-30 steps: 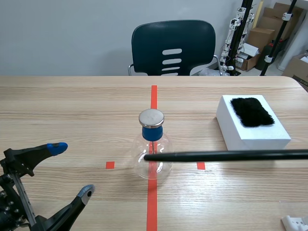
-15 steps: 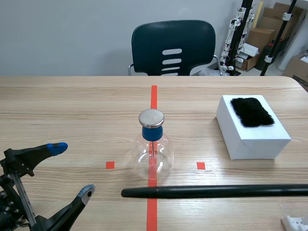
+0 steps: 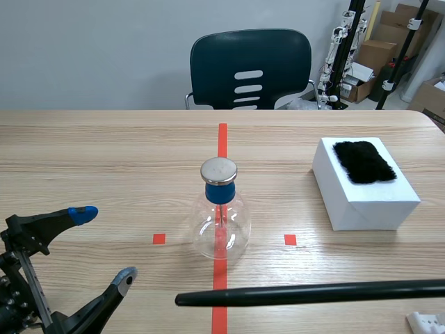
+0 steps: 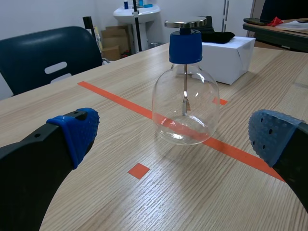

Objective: Do the electroscope experiment. pick up the black charging rod

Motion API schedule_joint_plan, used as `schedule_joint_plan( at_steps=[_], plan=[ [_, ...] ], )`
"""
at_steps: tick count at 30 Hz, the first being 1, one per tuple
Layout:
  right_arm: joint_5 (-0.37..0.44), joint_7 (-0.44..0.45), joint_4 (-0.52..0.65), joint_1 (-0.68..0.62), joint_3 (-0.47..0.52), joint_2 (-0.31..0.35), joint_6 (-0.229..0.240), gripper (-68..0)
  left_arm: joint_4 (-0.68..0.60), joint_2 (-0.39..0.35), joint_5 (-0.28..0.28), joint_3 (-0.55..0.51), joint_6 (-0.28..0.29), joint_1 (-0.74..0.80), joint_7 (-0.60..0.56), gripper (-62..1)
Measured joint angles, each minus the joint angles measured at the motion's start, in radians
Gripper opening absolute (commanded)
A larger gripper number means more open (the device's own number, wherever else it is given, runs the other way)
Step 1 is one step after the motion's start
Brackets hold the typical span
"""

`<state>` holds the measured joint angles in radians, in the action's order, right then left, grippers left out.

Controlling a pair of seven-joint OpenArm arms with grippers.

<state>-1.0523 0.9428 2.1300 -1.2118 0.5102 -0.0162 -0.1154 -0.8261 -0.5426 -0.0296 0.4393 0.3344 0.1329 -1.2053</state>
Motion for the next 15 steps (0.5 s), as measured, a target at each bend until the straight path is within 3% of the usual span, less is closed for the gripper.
schedule_joint_plan(
  at_steps=[15],
  plan=[
    [-0.014, 0.000, 0.000, 0.000, 0.000, 0.000, 0.000, -66.9, 0.000, 0.000, 0.000, 0.000, 0.000, 0.000, 0.000, 1.4]
  ],
)
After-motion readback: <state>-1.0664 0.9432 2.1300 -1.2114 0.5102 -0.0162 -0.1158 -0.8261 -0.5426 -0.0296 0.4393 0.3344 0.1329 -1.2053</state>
